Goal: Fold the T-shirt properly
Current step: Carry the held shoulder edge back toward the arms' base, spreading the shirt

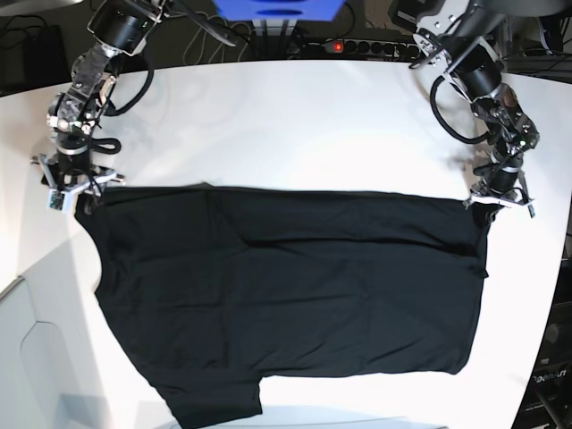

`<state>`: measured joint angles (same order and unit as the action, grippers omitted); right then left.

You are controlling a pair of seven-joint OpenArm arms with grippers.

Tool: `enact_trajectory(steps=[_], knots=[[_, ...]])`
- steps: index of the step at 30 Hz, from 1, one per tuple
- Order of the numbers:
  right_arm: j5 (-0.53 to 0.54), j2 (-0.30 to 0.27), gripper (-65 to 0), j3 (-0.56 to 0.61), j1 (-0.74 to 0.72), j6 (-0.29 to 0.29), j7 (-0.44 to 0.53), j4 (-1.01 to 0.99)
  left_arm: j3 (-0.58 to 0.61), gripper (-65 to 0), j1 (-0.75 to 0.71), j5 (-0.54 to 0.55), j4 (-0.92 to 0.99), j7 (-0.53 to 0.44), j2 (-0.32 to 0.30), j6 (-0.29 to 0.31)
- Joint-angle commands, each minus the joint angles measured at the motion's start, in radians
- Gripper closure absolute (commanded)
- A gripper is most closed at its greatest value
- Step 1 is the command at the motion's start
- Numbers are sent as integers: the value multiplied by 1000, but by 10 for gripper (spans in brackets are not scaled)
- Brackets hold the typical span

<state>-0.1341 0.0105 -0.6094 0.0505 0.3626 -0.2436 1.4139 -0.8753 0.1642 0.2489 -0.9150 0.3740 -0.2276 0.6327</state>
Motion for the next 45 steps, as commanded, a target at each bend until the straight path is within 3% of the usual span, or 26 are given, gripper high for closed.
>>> enact_trajectory(steps=[1,6,9,12,17,21,27,29,34,40,45], knots=[[8,-16,-325,1,-16,8,26,3,-3,-1,8,-10,-8,15,-25,0],[8,-17,-322,0,-18,8,30,-45,-3,-1,7,-10,-8,15,-29,0],[8,-30,-277,-2,-18,8,30,-68,-3,-1,-5,-10,-11,12,-31,0],[8,-37,-197,4,-18,8,28,-80,-3,-1,-5,-10,-13,13,-31,0],[4,-39,0,3,-14,8,22,-77,-3,-1,-5,-12,-11,15,-31,0],[4,-40,0,-2,-7,8,22,-26,-3,-1,-24,-12,-19,16,-31,0],[4,-40,0,7,1,9,10,144,-3,-1,-71,-10,-198,16,-29,0],[3,-40,0,10,-25,9,-24,178,-5,-1,-73,-10,-235,21,-29,0],[3,-68,0,41,-110,69,-165,241,-52,-1,-59,-1,-299,165,-52,0],[1,-88,0,42,-209,71,-303,290,-101,-1,-12,-6,-315,260,-60,0],[3,-90,0,39,-196,71,-319,301,-123,-1,-21,-10,-306,268,-60,0]])
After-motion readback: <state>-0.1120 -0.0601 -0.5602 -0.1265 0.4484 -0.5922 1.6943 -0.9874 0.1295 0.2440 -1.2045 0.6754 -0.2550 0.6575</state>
